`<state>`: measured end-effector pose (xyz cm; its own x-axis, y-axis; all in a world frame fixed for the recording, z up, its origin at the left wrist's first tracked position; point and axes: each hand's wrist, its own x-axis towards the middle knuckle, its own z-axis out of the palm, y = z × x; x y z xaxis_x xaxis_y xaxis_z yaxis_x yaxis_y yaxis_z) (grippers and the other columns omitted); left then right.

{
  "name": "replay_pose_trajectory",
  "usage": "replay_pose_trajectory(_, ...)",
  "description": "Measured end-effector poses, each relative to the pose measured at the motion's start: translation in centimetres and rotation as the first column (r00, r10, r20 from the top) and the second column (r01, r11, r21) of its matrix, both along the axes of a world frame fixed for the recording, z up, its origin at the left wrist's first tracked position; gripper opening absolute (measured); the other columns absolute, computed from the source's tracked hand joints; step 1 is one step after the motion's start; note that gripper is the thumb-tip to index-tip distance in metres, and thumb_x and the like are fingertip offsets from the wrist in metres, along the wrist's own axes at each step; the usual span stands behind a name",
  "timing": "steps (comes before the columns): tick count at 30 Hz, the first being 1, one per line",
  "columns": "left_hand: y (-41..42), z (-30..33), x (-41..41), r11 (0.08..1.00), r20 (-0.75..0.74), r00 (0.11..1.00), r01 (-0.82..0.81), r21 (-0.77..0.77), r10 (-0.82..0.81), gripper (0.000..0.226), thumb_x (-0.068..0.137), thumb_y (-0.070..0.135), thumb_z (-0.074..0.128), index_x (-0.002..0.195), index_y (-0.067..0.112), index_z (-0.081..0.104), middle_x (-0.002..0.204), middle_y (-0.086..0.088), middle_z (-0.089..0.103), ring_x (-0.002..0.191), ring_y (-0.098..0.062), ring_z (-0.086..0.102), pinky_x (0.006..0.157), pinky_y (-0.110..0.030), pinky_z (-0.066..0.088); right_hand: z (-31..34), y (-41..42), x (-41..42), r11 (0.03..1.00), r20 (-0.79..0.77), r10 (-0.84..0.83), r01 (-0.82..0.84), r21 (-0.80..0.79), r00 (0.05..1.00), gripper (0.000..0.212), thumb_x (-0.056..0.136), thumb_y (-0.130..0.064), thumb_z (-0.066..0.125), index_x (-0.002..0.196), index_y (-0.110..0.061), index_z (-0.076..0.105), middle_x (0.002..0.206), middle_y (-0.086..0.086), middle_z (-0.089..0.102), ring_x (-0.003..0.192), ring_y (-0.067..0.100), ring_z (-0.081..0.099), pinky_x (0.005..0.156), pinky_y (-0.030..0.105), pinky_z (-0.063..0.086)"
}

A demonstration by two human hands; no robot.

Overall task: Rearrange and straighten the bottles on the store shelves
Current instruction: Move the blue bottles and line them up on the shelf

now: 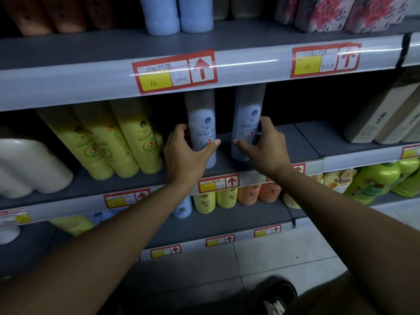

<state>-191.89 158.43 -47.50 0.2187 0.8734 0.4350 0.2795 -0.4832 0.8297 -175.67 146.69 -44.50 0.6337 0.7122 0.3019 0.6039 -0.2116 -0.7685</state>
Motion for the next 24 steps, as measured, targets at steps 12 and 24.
replay_pose_trajectory(12, 0.1, -1.0, 0.1, 0.999, -0.034, 0.999, 0.035, -0.001, -0.035, 0.069, 0.067, 0.057, 0.087, 0.122, 0.033, 0.051, 0.118, 0.006, 0.065, 0.102, -0.012, 0.069, 0.082, -0.043, 0.062, -0.1, 1.5, 0.6, 0.992, 0.072, -0.025, 0.033, -0.118, 0.997, 0.060, 0.079, -0.037, 0.086, 0.120, -0.017, 0.048, 0.124, 0.009, 0.069, 0.112, 0.031, 0.068, 0.093, 0.049, 0.058)
replay_pose_trajectory(24, 0.2, -1.6, -0.3, 0.998, 0.041, 0.997, 0.065, -0.005, -0.064, 0.054, 0.073, 0.039, 0.088, 0.116, 0.033, 0.055, 0.115, 0.007, 0.069, 0.097, -0.007, 0.071, 0.077, -0.041, 0.064, -0.8, 2.5, 0.9, 0.995, 0.052, -0.052, 0.057, -0.086, 0.997, 0.054, 0.083, -0.033, 0.086, 0.120, -0.015, 0.051, 0.124, 0.009, 0.070, 0.113, 0.030, 0.069, 0.092, 0.051, 0.059)
